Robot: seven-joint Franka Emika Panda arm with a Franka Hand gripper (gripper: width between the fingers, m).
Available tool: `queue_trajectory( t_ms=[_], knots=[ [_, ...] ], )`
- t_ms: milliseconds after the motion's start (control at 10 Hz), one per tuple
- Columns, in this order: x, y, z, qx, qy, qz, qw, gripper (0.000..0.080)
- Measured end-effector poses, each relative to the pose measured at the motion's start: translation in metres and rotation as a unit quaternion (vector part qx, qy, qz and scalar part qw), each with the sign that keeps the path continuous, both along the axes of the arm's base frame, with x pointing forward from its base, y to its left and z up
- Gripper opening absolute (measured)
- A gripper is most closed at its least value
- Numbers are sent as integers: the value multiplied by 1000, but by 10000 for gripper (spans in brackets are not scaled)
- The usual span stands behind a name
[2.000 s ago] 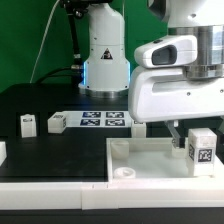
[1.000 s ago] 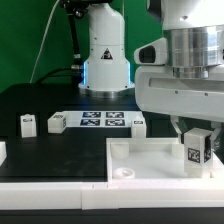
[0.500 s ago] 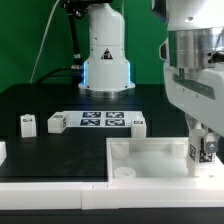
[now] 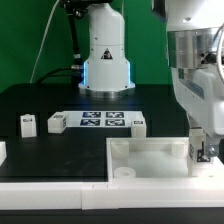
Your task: Assemble one leg
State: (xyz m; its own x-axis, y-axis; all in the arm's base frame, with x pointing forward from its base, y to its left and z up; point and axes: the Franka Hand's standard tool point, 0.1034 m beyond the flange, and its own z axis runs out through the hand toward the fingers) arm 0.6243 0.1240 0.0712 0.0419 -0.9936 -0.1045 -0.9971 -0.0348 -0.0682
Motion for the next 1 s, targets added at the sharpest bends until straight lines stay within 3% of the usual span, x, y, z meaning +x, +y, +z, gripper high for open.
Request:
queue_trajectory(
  t_ms=[100, 500, 800, 900, 1000],
  knots=[
    [0, 1, 0, -4, -6, 55, 998, 624],
    [-1, 5, -1, -24, -34, 311, 949, 648],
    [0, 5, 0, -47, -48, 495, 866, 649],
    [1, 3, 0, -54, -53, 564, 823, 649],
    [1, 1, 0, -57, -55, 603, 794, 649]
  ],
)
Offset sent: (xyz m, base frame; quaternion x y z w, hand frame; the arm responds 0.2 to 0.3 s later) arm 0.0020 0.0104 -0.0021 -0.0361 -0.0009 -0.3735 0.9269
